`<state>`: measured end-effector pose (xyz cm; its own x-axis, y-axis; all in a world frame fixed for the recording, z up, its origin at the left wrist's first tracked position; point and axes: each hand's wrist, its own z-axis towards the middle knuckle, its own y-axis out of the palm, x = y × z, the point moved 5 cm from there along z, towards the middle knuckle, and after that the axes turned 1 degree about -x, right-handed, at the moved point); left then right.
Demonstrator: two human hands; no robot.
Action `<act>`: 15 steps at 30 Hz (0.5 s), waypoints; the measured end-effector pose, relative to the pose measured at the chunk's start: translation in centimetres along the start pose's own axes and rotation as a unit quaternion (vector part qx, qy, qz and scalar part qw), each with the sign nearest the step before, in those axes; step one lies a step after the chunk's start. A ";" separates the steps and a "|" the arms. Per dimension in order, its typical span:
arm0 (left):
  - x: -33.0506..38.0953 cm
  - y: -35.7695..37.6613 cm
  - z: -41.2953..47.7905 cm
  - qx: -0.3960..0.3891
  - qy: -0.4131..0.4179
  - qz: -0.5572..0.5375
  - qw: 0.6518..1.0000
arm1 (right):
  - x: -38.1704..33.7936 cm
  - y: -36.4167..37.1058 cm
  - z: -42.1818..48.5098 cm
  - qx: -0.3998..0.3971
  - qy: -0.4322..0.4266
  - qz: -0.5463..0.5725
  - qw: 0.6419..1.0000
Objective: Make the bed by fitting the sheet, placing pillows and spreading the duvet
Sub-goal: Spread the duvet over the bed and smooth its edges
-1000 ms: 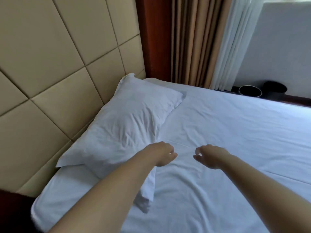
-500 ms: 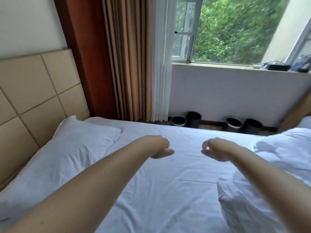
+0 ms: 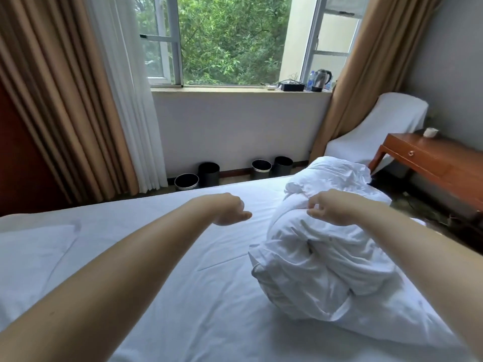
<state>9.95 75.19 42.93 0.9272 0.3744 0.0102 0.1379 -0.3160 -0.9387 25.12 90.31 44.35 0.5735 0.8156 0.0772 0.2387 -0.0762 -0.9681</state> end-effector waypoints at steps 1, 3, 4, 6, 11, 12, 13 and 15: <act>1.1 0.2 0.7 -0.005 0.011 0.003 1.000 | 1.2 0.4 -0.5 -0.005 0.010 0.004 1.000; 3.4 0.5 2.2 -0.014 0.030 0.012 0.999 | 3.9 1.6 -1.2 -0.024 0.027 0.009 0.999; 4.6 0.6 3.1 -0.016 0.038 0.014 0.999 | 5.2 2.3 -1.4 -0.033 0.032 0.011 0.999; 6.8 0.8 4.9 -0.020 0.048 0.012 0.999 | 7.9 3.5 -1.3 -0.042 0.038 0.015 0.998; 12.1 3.0 10.9 -0.050 0.045 -0.003 0.998 | 15.9 7.5 0.6 -0.073 0.041 0.045 0.995; 13.1 3.5 12.2 -0.057 0.037 -0.008 0.998 | 17.8 8.2 1.2 -0.078 0.038 0.047 0.995; 14.3 4.0 13.4 -0.065 0.028 -0.016 0.997 | 19.6 9.0 1.9 -0.085 0.033 0.047 0.995; 16.5 5.0 15.7 -0.084 0.013 -0.033 0.996 | 23.2 10.6 3.2 -0.102 0.024 0.046 0.993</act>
<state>20.49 93.50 32.98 0.9229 0.3765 0.0807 0.2525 -0.4335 -0.8650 38.41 110.22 35.07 0.6362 0.7715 0.0059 0.3336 -0.2682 -0.9038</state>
